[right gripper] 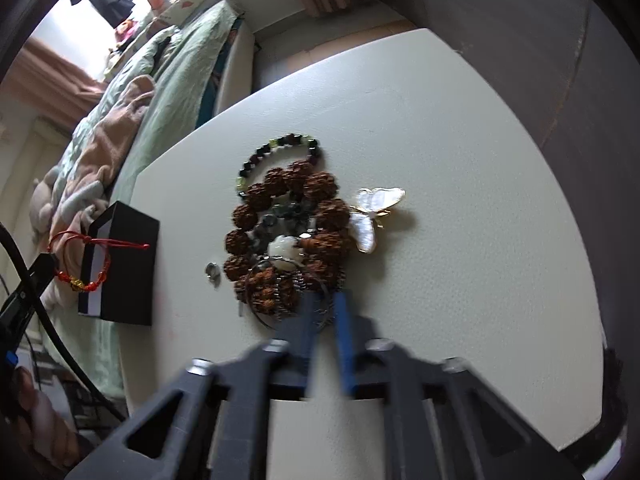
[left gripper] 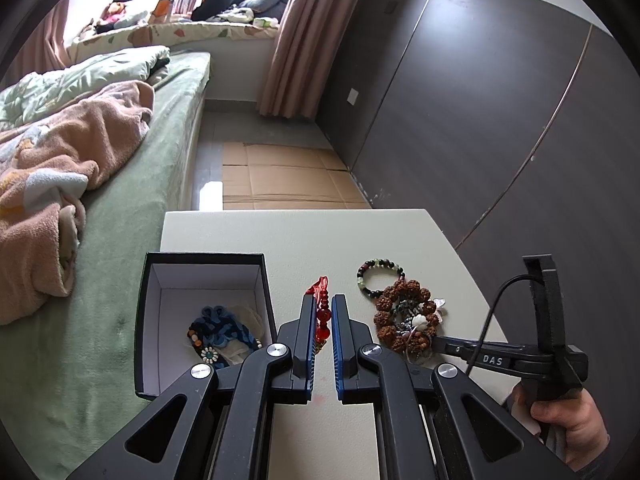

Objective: Organize jewelry
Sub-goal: 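Close the right gripper on the silver hoop earring in the pile, then place the red bracelet in the box with the left gripper while the right gripper carries the hoop there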

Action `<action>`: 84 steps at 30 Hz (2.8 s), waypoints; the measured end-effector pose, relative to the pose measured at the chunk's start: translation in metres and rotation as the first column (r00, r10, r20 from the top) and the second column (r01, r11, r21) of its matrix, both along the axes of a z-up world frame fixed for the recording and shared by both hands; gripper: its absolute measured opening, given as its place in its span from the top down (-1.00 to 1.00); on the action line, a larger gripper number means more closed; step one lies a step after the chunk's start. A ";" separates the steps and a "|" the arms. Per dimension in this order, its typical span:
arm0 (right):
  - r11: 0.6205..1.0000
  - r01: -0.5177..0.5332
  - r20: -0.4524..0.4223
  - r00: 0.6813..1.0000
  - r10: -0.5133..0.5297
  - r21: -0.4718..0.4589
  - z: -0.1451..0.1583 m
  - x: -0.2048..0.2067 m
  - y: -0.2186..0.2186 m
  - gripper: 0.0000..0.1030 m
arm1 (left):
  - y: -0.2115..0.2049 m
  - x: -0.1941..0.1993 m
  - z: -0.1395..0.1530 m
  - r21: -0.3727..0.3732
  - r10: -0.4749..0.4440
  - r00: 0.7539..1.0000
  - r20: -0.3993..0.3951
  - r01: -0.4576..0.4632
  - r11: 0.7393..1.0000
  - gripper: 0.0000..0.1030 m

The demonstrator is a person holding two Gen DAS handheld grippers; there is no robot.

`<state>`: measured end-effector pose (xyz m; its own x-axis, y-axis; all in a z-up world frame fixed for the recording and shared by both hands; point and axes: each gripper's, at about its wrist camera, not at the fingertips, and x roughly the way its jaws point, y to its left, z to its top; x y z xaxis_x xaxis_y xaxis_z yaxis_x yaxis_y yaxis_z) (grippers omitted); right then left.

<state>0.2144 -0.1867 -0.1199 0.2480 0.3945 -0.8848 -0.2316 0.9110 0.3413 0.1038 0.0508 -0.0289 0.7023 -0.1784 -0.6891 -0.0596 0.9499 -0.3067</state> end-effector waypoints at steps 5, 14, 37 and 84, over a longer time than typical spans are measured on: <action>1.000 -0.001 0.030 1.000 0.001 0.002 0.004 -0.001 0.001 0.94 | 0.000 -0.001 0.000 0.001 0.003 1.000 0.002 -0.003 1.000 0.86; 0.996 0.015 0.080 0.997 -0.022 0.087 0.030 -0.015 -0.011 0.97 | 0.003 -0.002 0.002 -0.001 0.005 1.000 0.005 -0.005 1.000 0.86; 0.953 -0.126 0.191 0.964 0.183 -0.277 0.030 -0.037 0.050 -0.40 | 0.014 -0.005 0.004 -0.019 0.031 0.999 0.008 -0.031 0.999 0.86; 0.958 -0.257 0.253 0.942 0.219 0.126 0.077 -0.052 0.137 0.00 | 0.109 -0.028 -0.004 -0.146 0.284 0.954 -0.094 -0.295 0.944 -0.11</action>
